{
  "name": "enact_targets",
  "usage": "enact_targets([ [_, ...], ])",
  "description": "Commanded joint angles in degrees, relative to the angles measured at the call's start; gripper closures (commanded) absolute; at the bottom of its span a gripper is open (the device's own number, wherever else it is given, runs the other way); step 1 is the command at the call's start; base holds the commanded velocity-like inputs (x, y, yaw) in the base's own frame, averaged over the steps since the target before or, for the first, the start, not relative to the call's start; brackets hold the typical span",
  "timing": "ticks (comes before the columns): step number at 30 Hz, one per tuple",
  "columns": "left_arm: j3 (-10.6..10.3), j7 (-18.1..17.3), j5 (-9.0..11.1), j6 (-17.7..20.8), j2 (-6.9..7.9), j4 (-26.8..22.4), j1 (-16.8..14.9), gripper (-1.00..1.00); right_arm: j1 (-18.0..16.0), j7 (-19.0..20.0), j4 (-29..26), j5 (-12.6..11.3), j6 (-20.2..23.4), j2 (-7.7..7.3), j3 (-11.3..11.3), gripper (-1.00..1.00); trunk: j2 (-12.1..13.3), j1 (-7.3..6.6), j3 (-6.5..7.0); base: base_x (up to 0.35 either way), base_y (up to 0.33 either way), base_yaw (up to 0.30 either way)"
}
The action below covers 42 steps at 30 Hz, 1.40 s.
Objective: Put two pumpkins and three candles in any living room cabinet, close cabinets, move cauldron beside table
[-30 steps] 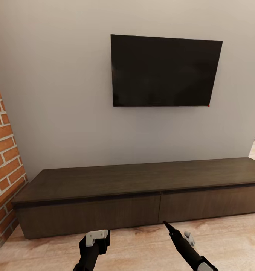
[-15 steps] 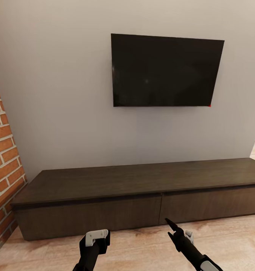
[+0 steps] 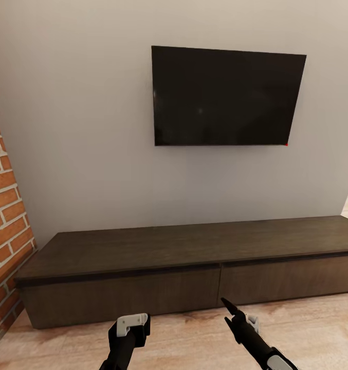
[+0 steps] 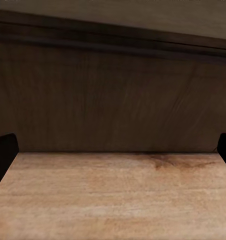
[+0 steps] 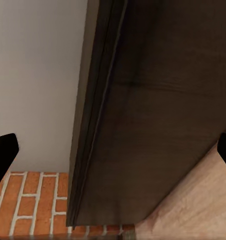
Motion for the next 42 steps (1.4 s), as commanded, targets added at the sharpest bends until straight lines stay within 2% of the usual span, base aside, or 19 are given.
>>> enact_targets([
  [1,-0.08,0.32,0.39,0.24,0.01,-0.17,0.00,-1.00,-0.10,0.08,-0.02,-0.54,0.58,0.24,0.03,-1.00,-0.02,-0.01,-0.05,0.000,0.000,0.000],
  [5,-0.06,0.32,0.39,0.30,0.01,-0.30,0.00,-1.00,-2.81,-0.61,-0.47,-0.53,0.85,1.70,0.06,-1.00,-0.02,-0.01,-0.05,0.000,0.000,0.000],
  [11,-0.06,0.32,0.39,0.32,0.01,-0.34,0.00,-1.00,-7.52,-8.88,-0.67,-0.63,0.89,3.26,0.02,-1.00,-0.02,-0.01,-0.05,0.000,0.000,0.000],
  [17,-0.13,0.32,0.39,0.32,0.01,-0.71,0.00,-1.00,-9.32,-12.70,-0.53,-0.79,0.85,4.23,-0.15,-1.00,-0.02,-0.01,-0.05,0.000,0.000,0.000],
  [21,-0.11,0.32,0.39,0.36,0.01,-0.68,0.00,-1.00,-9.55,-15.10,-0.25,-3.72,0.86,4.47,-0.13,-1.00,-0.02,-0.01,-0.05,0.099,0.045,0.000],
  [24,-0.08,0.32,0.39,0.34,0.01,-0.59,0.00,-1.00,-9.59,-16.00,-0.18,-4.92,0.90,4.30,-0.14,-1.00,-0.02,-0.01,-0.05,0.146,0.095,0.000],
  [31,-0.06,0.37,0.34,0.40,0.01,-0.45,0.00,-1.00,-9.61,-16.57,-0.13,-5.85,1.06,4.01,-0.24,-1.00,-0.02,-0.01,-0.05,0.050,0.026,0.000],
  [36,-0.10,0.39,0.35,0.41,0.01,-0.35,0.00,-1.00,-9.61,-16.62,0.08,-8.25,3.96,3.77,-0.42,-1.00,-0.02,-0.01,-0.05,0.111,0.003,0.000],
  [42,-0.14,0.41,0.31,0.51,0.01,-0.31,0.00,-1.00,-9.61,-16.73,0.23,-9.22,5.27,3.73,-0.45,-1.00,-0.02,-0.01,-0.05,0.115,0.010,0.000],
])
